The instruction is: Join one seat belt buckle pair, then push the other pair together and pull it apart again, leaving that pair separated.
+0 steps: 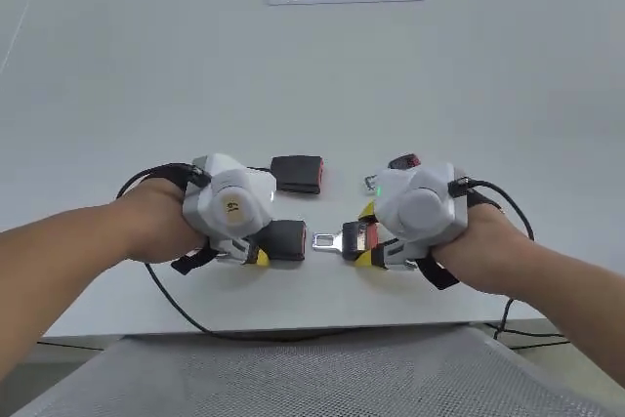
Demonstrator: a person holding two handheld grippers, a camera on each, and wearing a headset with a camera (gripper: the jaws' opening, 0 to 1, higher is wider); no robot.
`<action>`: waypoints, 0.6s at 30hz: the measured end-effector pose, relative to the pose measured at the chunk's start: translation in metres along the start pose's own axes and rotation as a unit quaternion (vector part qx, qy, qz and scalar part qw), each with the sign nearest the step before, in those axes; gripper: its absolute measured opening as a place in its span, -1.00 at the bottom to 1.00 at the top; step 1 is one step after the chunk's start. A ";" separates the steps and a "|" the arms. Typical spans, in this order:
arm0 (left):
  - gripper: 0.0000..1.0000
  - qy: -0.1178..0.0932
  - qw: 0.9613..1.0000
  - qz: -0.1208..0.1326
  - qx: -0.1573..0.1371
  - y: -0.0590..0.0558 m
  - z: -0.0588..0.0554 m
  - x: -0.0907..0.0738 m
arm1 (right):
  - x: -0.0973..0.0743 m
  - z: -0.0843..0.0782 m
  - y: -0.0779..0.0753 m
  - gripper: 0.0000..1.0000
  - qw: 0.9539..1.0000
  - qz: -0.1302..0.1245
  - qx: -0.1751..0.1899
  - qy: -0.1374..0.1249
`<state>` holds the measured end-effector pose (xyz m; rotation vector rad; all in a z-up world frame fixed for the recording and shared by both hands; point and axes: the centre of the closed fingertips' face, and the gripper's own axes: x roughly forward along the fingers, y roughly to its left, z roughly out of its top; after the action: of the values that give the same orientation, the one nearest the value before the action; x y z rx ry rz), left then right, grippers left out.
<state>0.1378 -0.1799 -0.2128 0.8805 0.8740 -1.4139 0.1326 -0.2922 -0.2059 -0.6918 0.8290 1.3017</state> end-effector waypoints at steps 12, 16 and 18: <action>-0.35 0.003 1.000 0.002 -0.004 -0.001 0.000 -0.001 | -0.020 -0.042 -0.001 -0.34 0.999 0.000 -0.009 0.034; -0.34 0.003 1.000 0.003 -0.006 -0.003 0.002 -0.002 | -0.027 -0.057 -0.002 -0.33 0.999 0.003 -0.009 0.048; -0.34 0.003 1.000 0.003 -0.006 -0.003 0.002 -0.002 | -0.030 -0.061 -0.003 -0.33 0.999 0.004 -0.004 0.049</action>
<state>0.1350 -0.1811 -0.2099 0.8771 0.8833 -1.3999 0.1250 -0.3596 -0.2141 -0.7643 0.9070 1.2871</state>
